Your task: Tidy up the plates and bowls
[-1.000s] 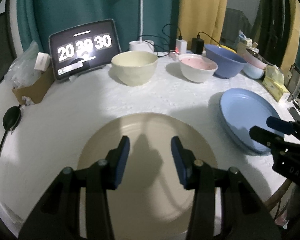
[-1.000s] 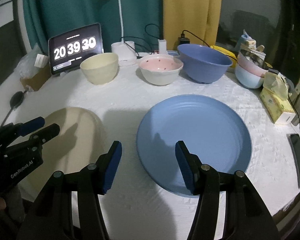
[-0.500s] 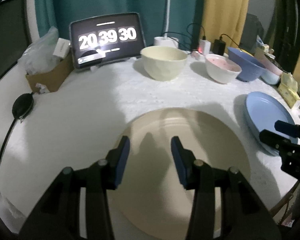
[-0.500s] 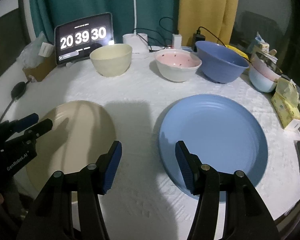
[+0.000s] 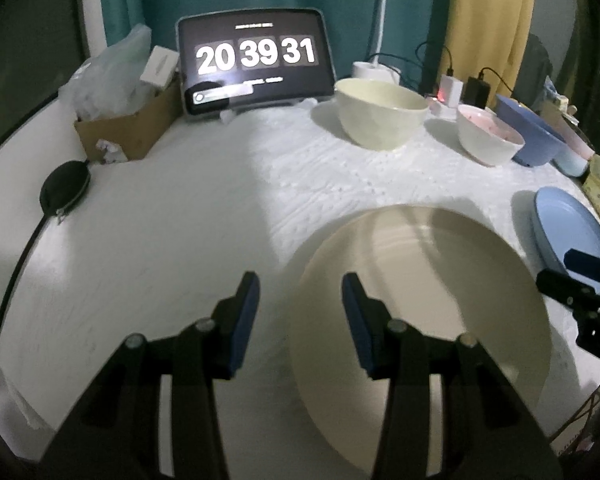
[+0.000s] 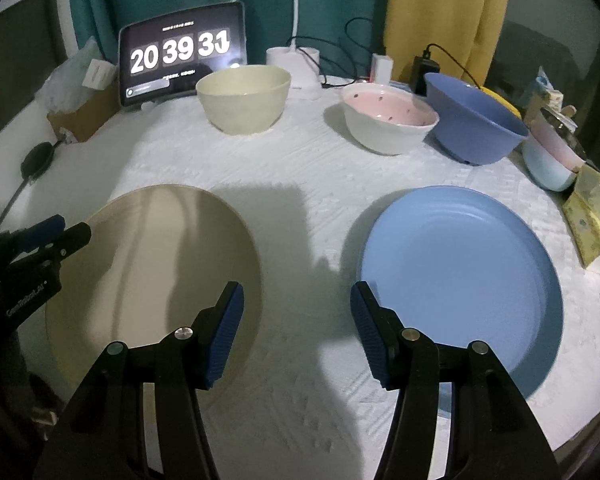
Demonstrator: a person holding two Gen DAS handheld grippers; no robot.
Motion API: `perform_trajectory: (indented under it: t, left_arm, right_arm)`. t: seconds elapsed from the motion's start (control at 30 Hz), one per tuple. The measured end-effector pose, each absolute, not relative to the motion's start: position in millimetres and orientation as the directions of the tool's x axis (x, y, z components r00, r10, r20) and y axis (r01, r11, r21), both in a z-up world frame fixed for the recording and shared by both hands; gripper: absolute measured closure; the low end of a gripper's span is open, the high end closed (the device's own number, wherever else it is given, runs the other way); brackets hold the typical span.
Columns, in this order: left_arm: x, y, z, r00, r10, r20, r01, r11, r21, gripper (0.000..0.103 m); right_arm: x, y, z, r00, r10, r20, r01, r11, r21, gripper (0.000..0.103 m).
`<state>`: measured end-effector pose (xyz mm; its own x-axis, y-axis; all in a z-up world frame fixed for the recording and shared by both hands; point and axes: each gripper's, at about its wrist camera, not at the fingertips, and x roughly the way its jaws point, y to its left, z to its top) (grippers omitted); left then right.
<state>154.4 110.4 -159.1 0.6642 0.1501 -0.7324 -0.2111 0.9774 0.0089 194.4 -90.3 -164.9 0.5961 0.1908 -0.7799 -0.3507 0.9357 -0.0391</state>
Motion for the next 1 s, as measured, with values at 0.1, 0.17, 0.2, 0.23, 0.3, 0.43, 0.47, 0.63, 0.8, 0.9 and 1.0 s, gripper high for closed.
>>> perform_trajectory:
  t: [0.1, 0.17, 0.2, 0.23, 0.3, 0.43, 0.47, 0.63, 0.8, 0.9, 1.0]
  left_arm:
    - [154, 114, -162, 0.661, 0.152, -0.735, -0.221, 0.975, 0.003, 0.058]
    - [155, 115, -166, 0.653, 0.151, -0.743, -0.223, 0.975, 0.002, 0.058]
    - [155, 115, -168, 0.650, 0.150, -0.745, -0.223, 0.975, 0.003, 0.058]
    - [155, 115, -170, 0.645, 0.149, -0.749, -0.222, 0.975, 0.003, 0.058]
    - [155, 116, -174, 0.637, 0.145, -0.757, -0.222, 0.975, -0.001, 0.058]
    - [156, 118, -179, 0.628, 0.127, -0.768, -0.216, 0.976, -0.015, 0.058]
    - [156, 118, -179, 0.626, 0.123, -0.770, -0.216, 0.976, -0.020, 0.058]
    - [158, 113, -180, 0.624, 0.087, -0.777, -0.191, 0.981, -0.043, 0.058]
    - [158, 112, -182, 0.633, 0.080, -0.770, -0.182, 0.982, -0.047, 0.058]
    - [158, 113, -182, 0.638, 0.071, -0.767, -0.178, 0.982, -0.057, 0.058]
    - [157, 112, -182, 0.643, 0.068, -0.763, -0.172, 0.983, -0.057, 0.058]
  right_arm:
    - [197, -85, -168, 0.587, 0.194, -0.786, -0.361, 0.932, -0.040, 0.044]
    - [198, -82, -170, 0.581, 0.197, -0.790, -0.368, 0.929, -0.038, 0.044]
    - [198, -81, -172, 0.577, 0.198, -0.793, -0.371, 0.928, -0.038, 0.044]
    - [199, -79, -174, 0.571, 0.199, -0.796, -0.375, 0.926, -0.037, 0.044]
    - [200, -76, -176, 0.564, 0.201, -0.801, -0.381, 0.924, -0.037, 0.044]
    - [203, -72, -182, 0.549, 0.203, -0.811, -0.389, 0.921, -0.033, 0.044]
    - [204, -70, -183, 0.546, 0.204, -0.813, -0.390, 0.920, -0.031, 0.044]
    - [207, -64, -185, 0.537, 0.211, -0.817, -0.401, 0.916, -0.027, 0.044]
    - [210, -62, -191, 0.517, 0.216, -0.828, -0.397, 0.918, -0.009, 0.044]
    - [211, -62, -194, 0.511, 0.221, -0.831, -0.391, 0.920, 0.005, 0.045]
    - [212, -62, -195, 0.506, 0.229, -0.832, -0.391, 0.920, 0.015, 0.045]
